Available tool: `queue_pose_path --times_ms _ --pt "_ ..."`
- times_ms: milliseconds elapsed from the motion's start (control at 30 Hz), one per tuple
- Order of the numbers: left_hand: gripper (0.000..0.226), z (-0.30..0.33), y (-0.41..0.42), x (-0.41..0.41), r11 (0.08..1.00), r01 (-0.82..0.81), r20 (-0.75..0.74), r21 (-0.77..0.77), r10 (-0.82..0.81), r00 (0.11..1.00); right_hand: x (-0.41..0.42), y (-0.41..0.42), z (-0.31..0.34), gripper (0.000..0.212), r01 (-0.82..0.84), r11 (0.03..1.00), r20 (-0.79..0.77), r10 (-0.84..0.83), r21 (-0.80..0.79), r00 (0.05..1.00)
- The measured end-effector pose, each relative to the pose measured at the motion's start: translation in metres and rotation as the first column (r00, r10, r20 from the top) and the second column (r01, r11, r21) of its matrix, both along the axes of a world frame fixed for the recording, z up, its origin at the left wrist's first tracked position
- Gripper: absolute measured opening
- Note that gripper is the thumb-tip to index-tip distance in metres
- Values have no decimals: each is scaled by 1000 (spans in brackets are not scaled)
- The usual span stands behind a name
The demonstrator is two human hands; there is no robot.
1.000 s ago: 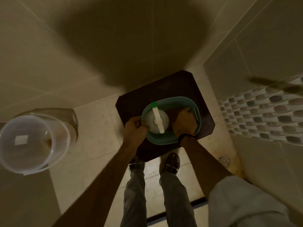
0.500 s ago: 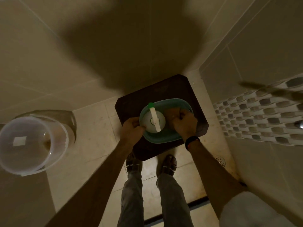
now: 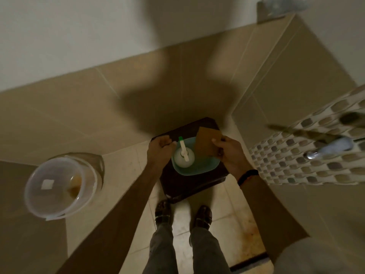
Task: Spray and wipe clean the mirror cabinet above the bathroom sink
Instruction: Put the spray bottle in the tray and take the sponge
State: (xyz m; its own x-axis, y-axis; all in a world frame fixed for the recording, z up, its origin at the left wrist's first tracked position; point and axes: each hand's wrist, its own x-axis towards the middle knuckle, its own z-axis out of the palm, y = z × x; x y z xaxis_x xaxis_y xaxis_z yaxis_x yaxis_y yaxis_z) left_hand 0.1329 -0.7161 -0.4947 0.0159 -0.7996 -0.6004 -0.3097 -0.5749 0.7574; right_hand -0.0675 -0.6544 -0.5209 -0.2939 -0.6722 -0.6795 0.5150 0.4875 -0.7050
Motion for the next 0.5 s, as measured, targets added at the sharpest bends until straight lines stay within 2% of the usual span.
queue_pose_path --times_ms 100,233,367,433,500 --pt "43 39 10 -9 992 112 -56 -53 -115 992 9 10 33 20 -36 997 38 38 -68 999" --pt "47 84 23 -19 979 184 -165 -84 -196 967 24 25 80 26 -60 986 51 69 -155 996" --pt "25 114 37 -17 966 253 -371 -58 -256 892 35 48 119 18 -37 971 16 42 -237 999" --pt "19 125 40 -15 945 311 -361 -99 -326 874 41 59 137 13 10 967 -12 -14 -256 1000" --pt "16 134 46 -12 925 356 -347 -134 -381 857 49 70 151 18 81 966 -63 -99 -244 993"
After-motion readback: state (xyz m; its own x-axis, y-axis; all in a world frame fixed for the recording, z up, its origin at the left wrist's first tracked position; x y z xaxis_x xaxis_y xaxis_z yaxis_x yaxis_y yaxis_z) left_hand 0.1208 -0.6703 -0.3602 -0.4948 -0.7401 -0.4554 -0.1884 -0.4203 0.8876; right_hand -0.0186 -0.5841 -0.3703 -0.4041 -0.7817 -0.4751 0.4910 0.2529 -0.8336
